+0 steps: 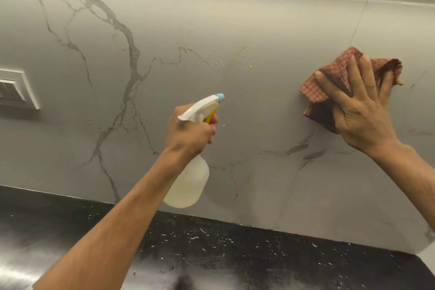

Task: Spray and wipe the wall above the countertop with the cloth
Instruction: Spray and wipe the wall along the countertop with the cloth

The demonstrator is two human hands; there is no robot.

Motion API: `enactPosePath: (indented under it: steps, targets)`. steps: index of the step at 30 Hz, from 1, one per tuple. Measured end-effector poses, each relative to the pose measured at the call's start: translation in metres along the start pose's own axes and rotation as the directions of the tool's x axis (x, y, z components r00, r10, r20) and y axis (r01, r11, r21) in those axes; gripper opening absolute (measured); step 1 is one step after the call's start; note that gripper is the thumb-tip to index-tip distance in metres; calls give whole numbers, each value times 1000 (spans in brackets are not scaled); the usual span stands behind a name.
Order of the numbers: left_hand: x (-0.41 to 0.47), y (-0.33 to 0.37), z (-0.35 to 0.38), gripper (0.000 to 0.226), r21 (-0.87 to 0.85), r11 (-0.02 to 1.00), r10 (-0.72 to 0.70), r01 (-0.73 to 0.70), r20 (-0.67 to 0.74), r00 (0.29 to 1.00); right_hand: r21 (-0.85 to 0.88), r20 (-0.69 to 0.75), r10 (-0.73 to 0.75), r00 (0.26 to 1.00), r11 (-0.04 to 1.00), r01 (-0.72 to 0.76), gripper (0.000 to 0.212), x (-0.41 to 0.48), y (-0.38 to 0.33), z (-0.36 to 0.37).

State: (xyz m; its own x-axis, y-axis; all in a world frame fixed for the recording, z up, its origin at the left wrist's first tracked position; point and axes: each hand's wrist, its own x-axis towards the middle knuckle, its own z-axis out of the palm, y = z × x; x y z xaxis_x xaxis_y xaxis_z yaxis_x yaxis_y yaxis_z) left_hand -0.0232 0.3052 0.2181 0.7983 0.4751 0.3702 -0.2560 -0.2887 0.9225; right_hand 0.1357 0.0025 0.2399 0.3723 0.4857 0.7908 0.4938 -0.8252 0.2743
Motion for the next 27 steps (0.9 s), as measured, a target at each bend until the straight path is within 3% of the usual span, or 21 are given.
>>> enactPosePath:
  steps: [4,7,12,17,23,27]
  targets:
    - [-8,-27,5,26,-54,993,-102,102,15,995,-1,31,18,999,1000,-18,63,-1,-4,-3]
    - [-19,-54,13,22,29,983,-180,180,-20,984,-8,42,31,999,1000,-31,64,-1,-6,-4]
    - [-32,-87,12,21,66,972,-232,227,83,969,-10,45,44,998,999,-44,64,0,-9,-1]
    - [-41,-105,10,15,118,954,-274,274,-20,962,4,25,61,998,998,-61,62,2,-17,3]
    - [-46,-109,7,27,46,965,-263,259,151,953,29,32,99,995,995,-100,59,1,-27,3]
    - [-43,-111,24,28,45,955,-294,293,14,956,27,42,114,993,993,-115,56,1,-32,3]
